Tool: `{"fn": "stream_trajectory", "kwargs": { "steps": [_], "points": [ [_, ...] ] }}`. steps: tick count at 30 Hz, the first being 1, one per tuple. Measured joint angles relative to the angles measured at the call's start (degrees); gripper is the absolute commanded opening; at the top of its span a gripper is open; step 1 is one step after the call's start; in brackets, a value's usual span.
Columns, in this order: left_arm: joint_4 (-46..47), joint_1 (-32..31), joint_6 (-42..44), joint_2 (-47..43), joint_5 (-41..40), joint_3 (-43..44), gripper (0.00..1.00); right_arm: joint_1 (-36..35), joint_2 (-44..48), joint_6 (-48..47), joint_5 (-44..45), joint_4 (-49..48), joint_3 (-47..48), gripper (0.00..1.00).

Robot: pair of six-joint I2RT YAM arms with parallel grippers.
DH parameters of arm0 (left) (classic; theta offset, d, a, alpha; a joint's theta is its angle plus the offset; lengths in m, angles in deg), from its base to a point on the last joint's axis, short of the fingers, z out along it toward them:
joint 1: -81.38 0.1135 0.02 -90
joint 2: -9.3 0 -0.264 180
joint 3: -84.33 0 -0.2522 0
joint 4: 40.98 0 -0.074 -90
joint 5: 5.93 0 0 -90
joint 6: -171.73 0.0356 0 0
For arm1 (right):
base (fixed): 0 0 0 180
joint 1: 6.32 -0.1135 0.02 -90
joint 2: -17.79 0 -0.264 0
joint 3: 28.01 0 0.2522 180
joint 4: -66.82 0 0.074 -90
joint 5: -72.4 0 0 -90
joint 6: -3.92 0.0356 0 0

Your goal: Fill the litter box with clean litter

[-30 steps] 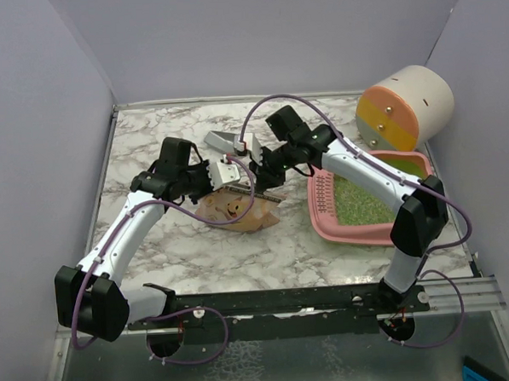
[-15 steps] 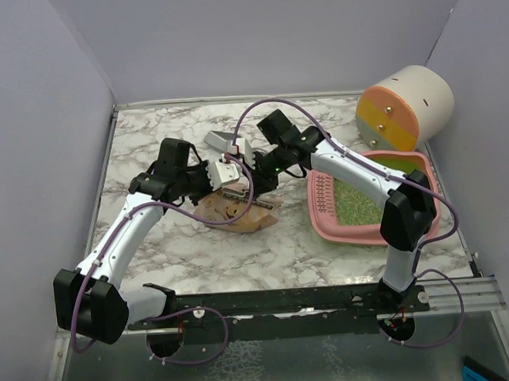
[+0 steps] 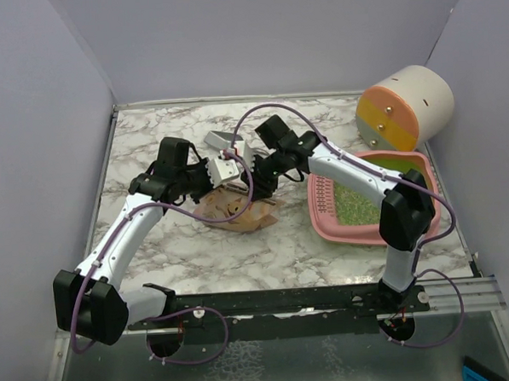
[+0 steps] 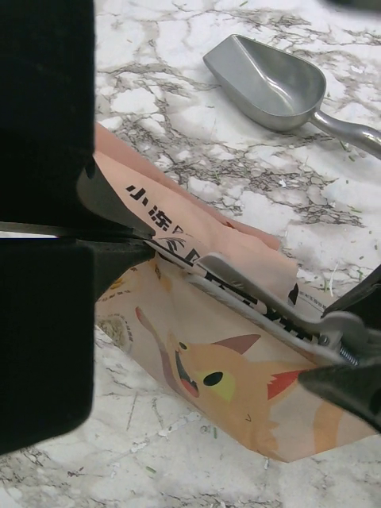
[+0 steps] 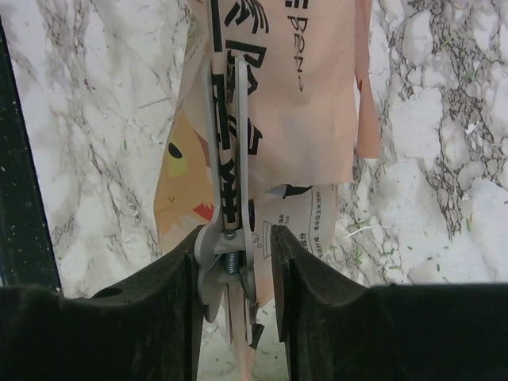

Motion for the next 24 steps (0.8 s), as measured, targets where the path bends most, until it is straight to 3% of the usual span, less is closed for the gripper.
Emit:
{"fn": "stream_trajectory", "kwargs": {
  "steps": [4,18,20,22,24],
  "points": [
    [1.3,0.0,-1.6,-0.3,0.0,-0.1,0.00,-0.3,0.9,0.5,1.0,-1.8,-2.5,0.43],
    [10.9,-0.2,-9.6,-2.5,0.5,-0.2,0.34,-0.3,19.1,5.1,9.1,-11.0,-10.8,0.50],
    [12.7,-0.2,-12.6,-3.3,0.4,-0.2,0.27,-0.3,23.0,6.9,11.4,-13.7,-12.2,0.47],
    [16.1,-0.2,-17.6,-5.0,0.3,-0.8,0.12,-0.3,26.3,8.8,13.6,-15.6,-13.8,0.47],
    [21.3,-0.2,-26.1,-7.8,-0.7,-2.7,0.09,-0.3,29.9,12.0,16.7,-18.2,-16.2,0.44]
  ]
}}
